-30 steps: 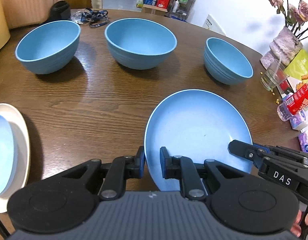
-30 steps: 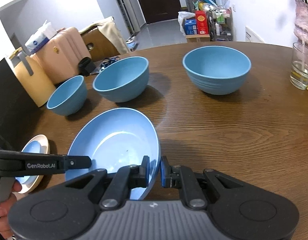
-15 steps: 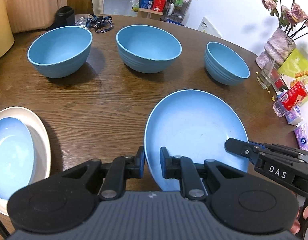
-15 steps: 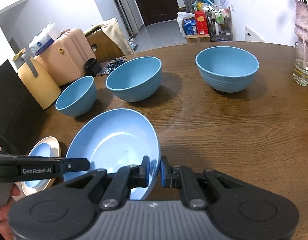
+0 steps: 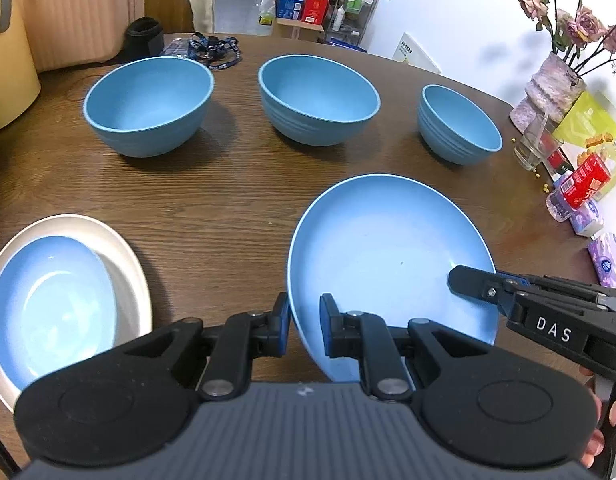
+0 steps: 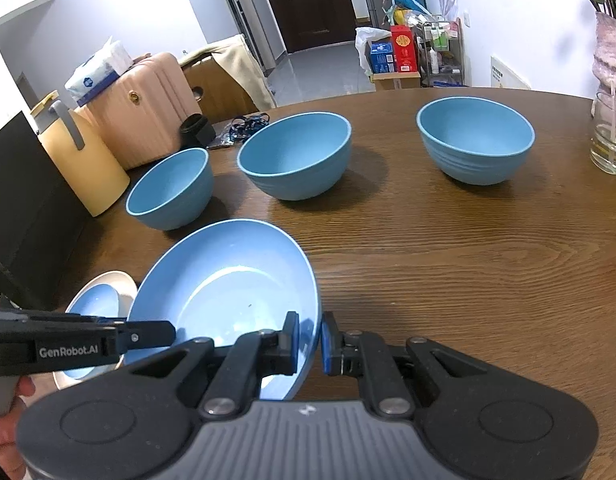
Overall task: Organize plates and bowls
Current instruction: 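Carry the small blue plate with both grippers toward the stacked plates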
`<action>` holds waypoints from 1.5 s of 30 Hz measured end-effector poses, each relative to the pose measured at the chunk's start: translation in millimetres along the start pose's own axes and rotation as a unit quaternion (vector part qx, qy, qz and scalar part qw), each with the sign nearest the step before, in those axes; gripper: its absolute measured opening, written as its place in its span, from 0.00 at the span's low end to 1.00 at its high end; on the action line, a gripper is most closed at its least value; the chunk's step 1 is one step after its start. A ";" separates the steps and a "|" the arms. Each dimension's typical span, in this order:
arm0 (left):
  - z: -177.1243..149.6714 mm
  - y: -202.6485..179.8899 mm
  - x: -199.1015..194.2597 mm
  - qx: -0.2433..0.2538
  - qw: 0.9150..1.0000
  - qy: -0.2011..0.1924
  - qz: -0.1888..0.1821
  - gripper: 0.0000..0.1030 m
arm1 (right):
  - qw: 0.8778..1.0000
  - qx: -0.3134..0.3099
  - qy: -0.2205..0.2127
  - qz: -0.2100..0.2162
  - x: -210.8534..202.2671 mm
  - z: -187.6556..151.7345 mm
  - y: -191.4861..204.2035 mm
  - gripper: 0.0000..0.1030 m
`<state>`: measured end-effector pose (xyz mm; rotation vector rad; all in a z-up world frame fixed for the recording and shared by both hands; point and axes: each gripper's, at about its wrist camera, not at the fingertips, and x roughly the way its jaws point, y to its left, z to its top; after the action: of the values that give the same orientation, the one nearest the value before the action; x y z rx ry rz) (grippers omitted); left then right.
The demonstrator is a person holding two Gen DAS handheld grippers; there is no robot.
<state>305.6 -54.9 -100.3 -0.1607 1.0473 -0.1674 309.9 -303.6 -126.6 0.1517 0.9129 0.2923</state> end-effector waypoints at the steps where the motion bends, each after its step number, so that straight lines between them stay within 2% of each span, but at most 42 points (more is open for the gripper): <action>1: -0.1 3.3 -2.1 0.000 1.000 0.000 0.000 0.16 | 1.000 0.000 0.000 0.000 0.1 -0.5 3.0 0.11; 10: -0.9 30.6 -18.9 0.012 1.000 -0.004 -0.002 0.16 | 1.000 0.003 -0.009 -0.008 -0.3 -6.3 37.8 0.09; 23: -4.3 78.9 -32.4 0.017 1.000 0.014 -0.007 0.16 | 1.000 0.009 -0.019 -0.023 3.5 -23.1 90.2 0.08; 37: -4.6 127.3 -52.9 0.021 1.000 0.005 -0.001 0.16 | 0.999 0.013 -0.034 -0.014 11.8 -29.4 144.4 0.08; 45: -4.1 152.8 -59.9 0.017 1.000 -0.001 -0.002 0.16 | 0.999 0.017 -0.034 -0.010 17.3 -29.5 159.9 0.08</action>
<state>282.0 106.7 -83.9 -0.1325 1.0423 -0.1876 266.8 -146.1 -117.2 0.1832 0.8513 0.2522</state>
